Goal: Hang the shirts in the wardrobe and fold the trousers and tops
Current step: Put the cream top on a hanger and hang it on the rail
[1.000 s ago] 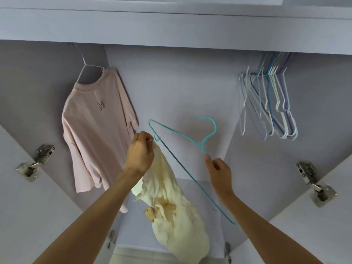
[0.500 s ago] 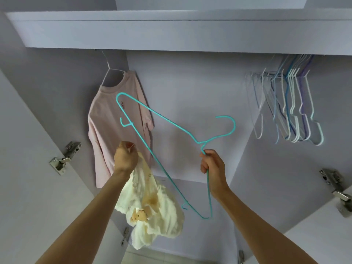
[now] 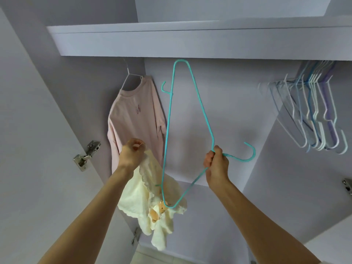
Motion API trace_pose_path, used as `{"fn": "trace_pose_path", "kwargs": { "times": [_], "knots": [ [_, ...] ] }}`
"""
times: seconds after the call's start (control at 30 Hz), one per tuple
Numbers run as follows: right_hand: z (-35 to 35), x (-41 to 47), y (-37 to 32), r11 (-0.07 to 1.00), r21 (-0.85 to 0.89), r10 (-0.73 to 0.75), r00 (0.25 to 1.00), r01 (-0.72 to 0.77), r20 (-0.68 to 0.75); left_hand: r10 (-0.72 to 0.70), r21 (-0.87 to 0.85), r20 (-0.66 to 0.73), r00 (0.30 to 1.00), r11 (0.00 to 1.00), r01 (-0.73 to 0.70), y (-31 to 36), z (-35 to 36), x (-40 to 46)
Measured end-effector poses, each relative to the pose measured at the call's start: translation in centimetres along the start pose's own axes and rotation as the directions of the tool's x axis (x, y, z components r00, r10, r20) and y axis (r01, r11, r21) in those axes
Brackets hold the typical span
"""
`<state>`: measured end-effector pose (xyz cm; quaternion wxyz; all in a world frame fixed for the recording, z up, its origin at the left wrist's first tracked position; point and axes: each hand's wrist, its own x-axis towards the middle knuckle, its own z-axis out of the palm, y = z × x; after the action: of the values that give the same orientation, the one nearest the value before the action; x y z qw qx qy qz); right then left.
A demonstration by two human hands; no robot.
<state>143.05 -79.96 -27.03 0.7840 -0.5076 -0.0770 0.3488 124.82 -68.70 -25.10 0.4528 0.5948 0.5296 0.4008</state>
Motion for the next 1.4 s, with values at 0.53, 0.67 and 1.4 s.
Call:
{"fn": "trace_pose_path", "kwargs": {
  "times": [0.53, 0.67, 1.4],
  "knots": [
    [0.4, -0.5, 6.9, 0.993, -0.031, 0.117, 0.991, -0.115, 0.066, -0.043, -0.277, 0.139, 0.989, 0.958, 0.081, 3.7, -4.4, -3.4],
    [1.2, -1.4, 7.6, 0.982, 0.029, 0.183, 0.972, -0.189, 0.148, -0.075, -0.319, 0.132, 0.988, 0.941, 0.114, 3.4, -4.6, -4.1],
    [4.6, 1.1, 2.0, 0.765, -0.575, -0.226, 0.957, 0.290, 0.181, -0.071, -0.449, 0.107, 0.992, 0.887, 0.112, 0.6, -9.0, -5.5]
  ]
}}
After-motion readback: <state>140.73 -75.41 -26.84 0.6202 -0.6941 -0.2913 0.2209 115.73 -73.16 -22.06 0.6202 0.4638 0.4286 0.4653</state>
